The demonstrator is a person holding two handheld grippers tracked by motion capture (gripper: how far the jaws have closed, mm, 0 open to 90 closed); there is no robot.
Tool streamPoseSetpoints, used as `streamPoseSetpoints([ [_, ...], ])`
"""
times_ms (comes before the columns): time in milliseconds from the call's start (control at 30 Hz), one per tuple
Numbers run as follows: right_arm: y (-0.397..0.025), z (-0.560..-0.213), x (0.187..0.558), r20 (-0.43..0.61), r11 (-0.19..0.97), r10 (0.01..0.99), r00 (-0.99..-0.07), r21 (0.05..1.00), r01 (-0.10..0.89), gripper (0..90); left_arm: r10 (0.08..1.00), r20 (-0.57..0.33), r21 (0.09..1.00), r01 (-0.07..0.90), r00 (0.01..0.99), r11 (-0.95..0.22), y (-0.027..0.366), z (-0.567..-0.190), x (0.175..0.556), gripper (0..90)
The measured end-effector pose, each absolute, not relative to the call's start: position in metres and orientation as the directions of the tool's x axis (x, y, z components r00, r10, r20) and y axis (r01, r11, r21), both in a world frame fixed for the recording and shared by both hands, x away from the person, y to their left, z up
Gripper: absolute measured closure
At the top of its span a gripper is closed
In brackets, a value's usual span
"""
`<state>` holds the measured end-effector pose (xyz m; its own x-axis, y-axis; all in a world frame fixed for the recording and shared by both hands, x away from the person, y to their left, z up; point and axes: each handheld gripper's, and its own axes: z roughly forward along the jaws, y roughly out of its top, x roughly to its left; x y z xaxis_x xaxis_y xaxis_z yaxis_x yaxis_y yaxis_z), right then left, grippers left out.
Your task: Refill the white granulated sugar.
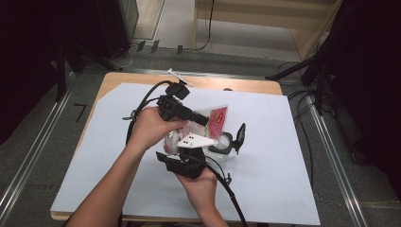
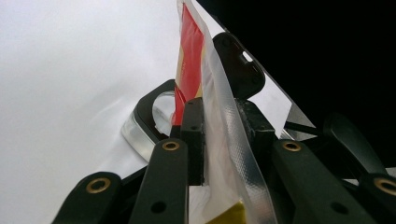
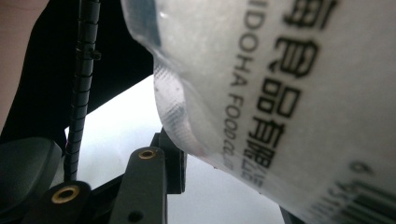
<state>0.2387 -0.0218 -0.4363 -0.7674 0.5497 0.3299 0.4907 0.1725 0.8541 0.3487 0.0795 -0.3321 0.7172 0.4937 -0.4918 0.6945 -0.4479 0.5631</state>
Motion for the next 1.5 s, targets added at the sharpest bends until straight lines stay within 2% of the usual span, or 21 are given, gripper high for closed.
streamPoseSetpoints([
  [133,-0.0209,-0.4358,0.2371,0.328,0.177,0.548,-0.769,0.854,0.49,63.5,0.499,-0.489,0.562,0.696,0.716,-0.447,0.0809,-0.3326,0.3479,79.7],
  [767,-0.0179,-0.4362,0.2344,0.298,0.199,0.555,-0.777,0.859,0.472,63.6,0.505,-0.454,0.598,0.671,0.734,-0.438,0.0847,-0.3325,0.3432,78.2],
  [1500,-0.0182,-0.4356,0.2347,0.306,0.194,0.55,-0.777,0.858,0.475,63.7,0.502,-0.458,0.604,0.671,0.734,-0.43,0.0851,-0.3327,0.3439,77.0],
])
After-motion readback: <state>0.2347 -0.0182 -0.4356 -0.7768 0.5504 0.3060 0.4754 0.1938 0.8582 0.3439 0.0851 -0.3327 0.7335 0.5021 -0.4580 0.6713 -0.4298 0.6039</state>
